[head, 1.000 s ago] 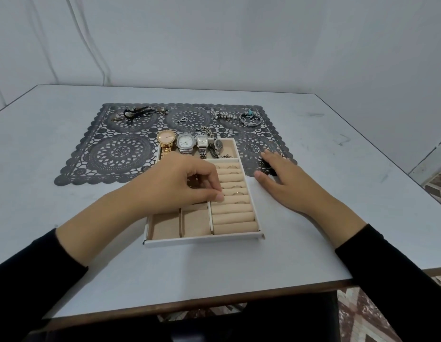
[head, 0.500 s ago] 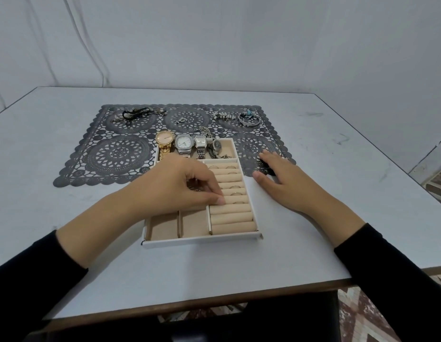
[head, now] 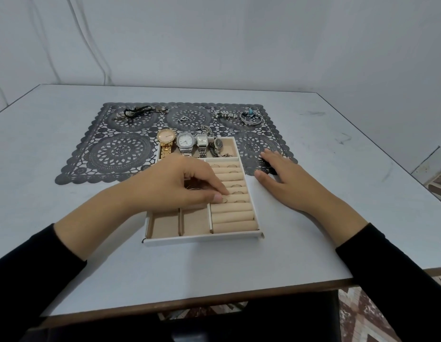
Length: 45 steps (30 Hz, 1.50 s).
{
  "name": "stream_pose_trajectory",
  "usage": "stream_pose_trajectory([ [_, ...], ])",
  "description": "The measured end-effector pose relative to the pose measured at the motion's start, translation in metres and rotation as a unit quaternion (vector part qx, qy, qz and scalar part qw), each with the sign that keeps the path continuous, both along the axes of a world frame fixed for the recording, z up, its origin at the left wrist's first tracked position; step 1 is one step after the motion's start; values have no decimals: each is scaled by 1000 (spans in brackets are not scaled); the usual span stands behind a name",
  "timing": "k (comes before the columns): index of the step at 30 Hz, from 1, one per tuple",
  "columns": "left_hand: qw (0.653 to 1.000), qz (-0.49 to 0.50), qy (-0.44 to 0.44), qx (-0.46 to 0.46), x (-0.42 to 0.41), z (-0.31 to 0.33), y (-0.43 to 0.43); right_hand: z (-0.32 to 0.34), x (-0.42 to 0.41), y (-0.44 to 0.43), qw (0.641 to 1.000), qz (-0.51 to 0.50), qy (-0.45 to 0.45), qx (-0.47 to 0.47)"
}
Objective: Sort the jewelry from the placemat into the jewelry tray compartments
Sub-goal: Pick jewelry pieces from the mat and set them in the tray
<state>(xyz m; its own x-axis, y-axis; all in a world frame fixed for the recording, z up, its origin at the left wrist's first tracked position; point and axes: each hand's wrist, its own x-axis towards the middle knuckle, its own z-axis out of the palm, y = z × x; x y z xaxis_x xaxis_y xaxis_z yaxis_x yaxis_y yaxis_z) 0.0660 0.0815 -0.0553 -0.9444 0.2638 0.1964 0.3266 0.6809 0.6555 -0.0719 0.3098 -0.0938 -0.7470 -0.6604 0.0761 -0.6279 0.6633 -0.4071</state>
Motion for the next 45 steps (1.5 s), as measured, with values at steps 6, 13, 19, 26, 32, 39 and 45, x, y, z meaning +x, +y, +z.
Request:
stream_pose_trajectory([
  [6,1000,-14,3,-15,-1,-1,1,0,-1,0,1000,0,2,3],
  [13,1000,-2,-12,-6,-1,0,2,0,-1,0,1000,0,-3,-2],
  [19,1000,19,-15,1,-1,-2,4,0,-1,0,1000,-1,-5,-6],
  [26,998,49,27,41,1,-3,-3,9,0,-3,999,-21,-18,-43],
  [32,964,208,105,131,-16,-5,-40,11,-17,-14,992,-50,-1,-118],
  [39,935,307,127,124,-45,-17,-89,11,-52,-49,989,-34,35,-140],
  [45,944,322,75,16,-73,-25,-126,8,-83,-82,991,-7,52,-125],
])
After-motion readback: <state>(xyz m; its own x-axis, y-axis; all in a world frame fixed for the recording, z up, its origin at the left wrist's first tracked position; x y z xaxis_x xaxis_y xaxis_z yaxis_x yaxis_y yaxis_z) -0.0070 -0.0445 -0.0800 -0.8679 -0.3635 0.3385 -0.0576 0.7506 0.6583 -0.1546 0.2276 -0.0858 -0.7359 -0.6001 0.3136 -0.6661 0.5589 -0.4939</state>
